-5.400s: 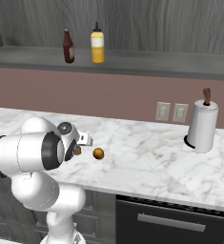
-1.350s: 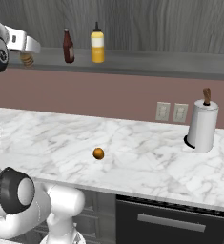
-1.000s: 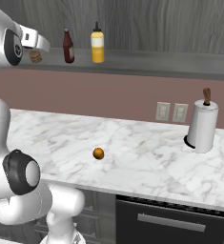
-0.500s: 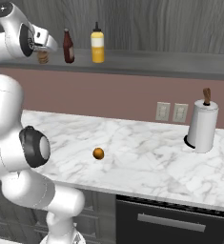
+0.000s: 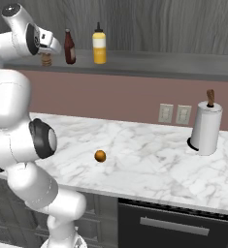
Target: There are various items on the counter. Only move the condiments/shakers into the cabinet.
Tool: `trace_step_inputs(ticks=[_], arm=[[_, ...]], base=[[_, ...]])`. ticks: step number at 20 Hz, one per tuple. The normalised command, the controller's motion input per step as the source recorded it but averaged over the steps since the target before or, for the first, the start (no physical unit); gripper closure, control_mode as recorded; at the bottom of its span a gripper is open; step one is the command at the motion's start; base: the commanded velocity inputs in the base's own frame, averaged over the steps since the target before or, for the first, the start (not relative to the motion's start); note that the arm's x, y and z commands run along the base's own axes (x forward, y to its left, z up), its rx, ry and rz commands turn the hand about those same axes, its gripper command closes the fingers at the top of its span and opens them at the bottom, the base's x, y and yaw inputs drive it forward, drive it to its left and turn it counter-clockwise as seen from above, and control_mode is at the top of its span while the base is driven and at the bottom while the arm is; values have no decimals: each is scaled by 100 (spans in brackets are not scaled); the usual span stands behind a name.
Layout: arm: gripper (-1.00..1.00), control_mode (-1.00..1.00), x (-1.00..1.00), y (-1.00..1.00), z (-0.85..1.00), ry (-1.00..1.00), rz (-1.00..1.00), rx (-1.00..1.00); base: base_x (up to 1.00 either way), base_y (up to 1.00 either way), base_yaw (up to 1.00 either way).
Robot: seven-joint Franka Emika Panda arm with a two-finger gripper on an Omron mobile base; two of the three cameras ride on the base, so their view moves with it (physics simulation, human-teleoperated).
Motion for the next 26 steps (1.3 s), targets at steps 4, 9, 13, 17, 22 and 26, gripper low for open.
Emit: trace_step_inputs(ticks=[4,9,13,17,22,26], arm=[[-100,-100,15,0,0,0,0,0],[-100,-100,7,0,0,0,0,0],[-100,-100,0,0,0,0,0,0],[-100,-100,-43,0,-6,-6,0,-1],[-100,-100,-100,-32,-79,-20,0,-5],[-100,-100,-100,-86,-100,-3,0,-6]], base=[[0,0,0],[0,0,0],[0,0,0],[0,0,0],[0,0,0],[0,0,0]])
